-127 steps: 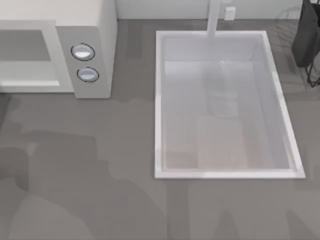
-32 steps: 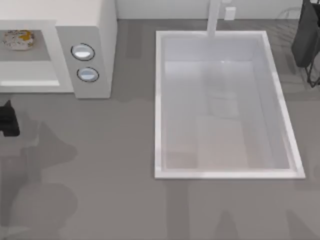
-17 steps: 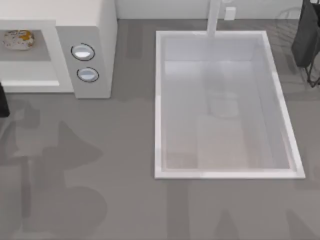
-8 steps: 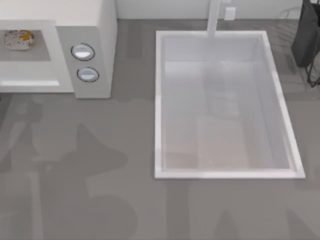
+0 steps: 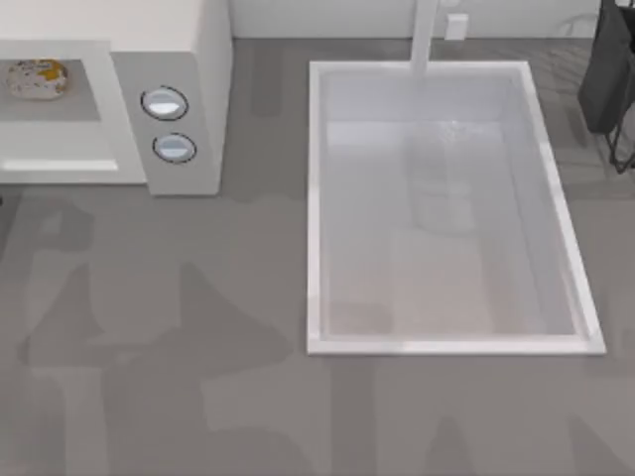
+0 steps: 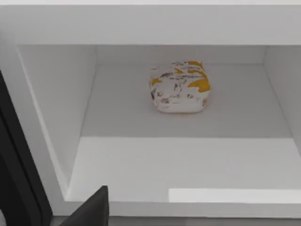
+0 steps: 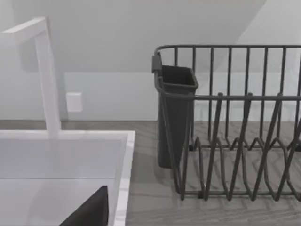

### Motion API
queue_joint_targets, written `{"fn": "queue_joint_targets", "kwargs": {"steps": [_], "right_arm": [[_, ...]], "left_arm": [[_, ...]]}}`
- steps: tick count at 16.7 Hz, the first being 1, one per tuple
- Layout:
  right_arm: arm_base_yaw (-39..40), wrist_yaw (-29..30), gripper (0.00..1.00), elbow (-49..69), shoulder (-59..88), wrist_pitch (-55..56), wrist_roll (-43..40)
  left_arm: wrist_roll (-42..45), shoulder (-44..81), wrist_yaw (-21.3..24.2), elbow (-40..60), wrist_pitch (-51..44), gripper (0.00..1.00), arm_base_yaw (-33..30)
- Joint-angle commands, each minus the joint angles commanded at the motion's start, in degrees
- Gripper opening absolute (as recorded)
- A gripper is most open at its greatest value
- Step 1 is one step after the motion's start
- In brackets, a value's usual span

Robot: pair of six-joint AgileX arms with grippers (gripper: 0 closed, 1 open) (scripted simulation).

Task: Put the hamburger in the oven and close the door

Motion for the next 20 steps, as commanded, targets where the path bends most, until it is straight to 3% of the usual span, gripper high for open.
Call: {"fn": "queue_joint_targets", "kwargs": {"steps": [14, 20], "right_arm": [[0.0, 0.0, 1.0, 0.0, 0.0, 0.0, 0.0], [0.0, 0.0, 1.0, 0.0, 0.0, 0.0, 0.0]], "left_arm": [[-4.79, -60.75, -11.26, -24.07, -19.28, 1.0, -10.93], [-5.72, -72.12, -13.31, -29.08, -23.28, 1.0, -13.56]]}}
